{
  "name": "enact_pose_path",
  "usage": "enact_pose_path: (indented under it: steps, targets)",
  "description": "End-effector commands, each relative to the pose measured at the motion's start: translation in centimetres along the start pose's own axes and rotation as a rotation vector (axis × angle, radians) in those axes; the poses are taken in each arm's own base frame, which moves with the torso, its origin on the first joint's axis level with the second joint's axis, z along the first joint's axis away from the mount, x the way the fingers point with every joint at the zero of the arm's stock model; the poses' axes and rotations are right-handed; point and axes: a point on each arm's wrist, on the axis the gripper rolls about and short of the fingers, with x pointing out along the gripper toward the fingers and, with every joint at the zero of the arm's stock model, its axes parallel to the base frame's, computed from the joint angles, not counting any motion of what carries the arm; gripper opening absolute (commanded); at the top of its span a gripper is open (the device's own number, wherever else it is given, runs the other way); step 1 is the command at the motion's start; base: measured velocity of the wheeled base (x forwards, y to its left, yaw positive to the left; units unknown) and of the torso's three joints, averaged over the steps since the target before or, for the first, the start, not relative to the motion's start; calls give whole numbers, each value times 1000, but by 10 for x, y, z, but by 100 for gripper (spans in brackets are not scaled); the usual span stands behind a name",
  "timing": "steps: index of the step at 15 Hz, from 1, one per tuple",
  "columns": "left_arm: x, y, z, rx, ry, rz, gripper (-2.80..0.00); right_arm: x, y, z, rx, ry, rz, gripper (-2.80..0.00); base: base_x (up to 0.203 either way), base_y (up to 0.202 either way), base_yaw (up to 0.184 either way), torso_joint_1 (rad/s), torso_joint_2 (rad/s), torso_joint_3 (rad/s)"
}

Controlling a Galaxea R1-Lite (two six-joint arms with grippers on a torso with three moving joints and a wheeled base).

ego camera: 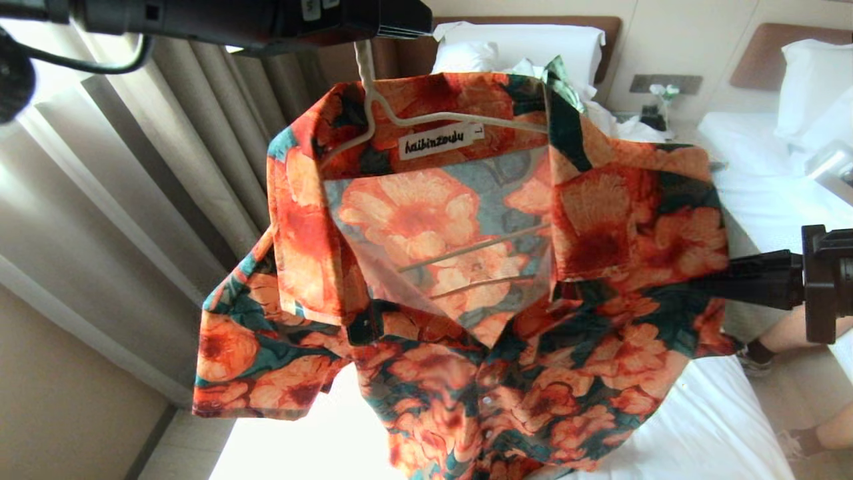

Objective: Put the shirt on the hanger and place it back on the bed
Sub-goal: Take the clothes hanger out of the clothes

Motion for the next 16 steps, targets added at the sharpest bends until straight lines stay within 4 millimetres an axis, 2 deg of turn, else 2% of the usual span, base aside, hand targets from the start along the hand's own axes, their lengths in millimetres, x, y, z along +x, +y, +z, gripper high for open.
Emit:
enact_pose_path:
  steps: [1,4,7,9,10,13,16]
  targets:
    - [-1,0,0,1,2,-1,-280,-5,3,2,-9,-15,3,0,0,0,0,0,0,0]
    - [3,-1,-1,11,7,-2,-280,-27,18,6,-12,-75,21,0,0,0,0,0,0,0]
    - [7,-2,-1,50,8,-2,-280,-54,31,5,-35,-118,-50,0,0,0,0,0,0,0]
    - [11,-1,-3,51,13,-3,-280,-71,39,-11,-7,-127,-103,0,0,0,0,0,0,0]
    - [13,2,-2,54,4,3,-280,-78,43,-20,2,-144,-104,-280,0,0,0,0,0,0]
    - [16,16,2,69,-34,44,-280,-84,48,-25,-5,-183,-72,-280,0,0,0,0,0,0]
    - [15,25,7,71,-73,68,-280,-79,48,-10,-51,-213,18,-280,0,0,0,0,0,0]
